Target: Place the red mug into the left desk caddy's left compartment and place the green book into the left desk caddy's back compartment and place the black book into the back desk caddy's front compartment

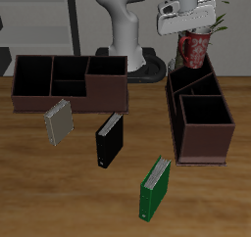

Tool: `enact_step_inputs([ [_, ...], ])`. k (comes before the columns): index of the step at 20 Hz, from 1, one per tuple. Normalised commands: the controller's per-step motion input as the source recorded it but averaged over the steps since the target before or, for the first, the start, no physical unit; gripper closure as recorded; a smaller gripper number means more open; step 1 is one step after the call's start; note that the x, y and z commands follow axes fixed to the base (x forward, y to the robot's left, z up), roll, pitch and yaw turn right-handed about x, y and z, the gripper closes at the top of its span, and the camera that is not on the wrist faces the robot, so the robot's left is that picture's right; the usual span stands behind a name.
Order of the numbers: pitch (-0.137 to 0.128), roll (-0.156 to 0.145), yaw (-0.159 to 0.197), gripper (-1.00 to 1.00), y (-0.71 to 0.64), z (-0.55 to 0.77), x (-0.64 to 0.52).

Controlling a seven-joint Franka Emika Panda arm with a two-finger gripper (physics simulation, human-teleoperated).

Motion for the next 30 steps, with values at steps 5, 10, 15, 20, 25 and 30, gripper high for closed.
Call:
enact_step_inputs([
  [5, 0.016, 0.000, 0.096, 1.00, -0.12, -0.21, 0.09],
  [10, 0.088, -0.005, 0.089, 1.00, -0.14, -0.43, 0.19],
  [15, 0.051, 0.024, 0.073, 1.00, 0.03, -0.33, -0.04],
  [20, 0.035, 0.066, 0.080, 1.00, 0.23, -0.28, -0.18],
  [25, 0.089, 0.054, 0.098, 1.00, 0.19, -0.45, -0.01],
  [30, 0.129, 0.007, -0.025, -1.00, -0.06, -0.27, 0.15],
])
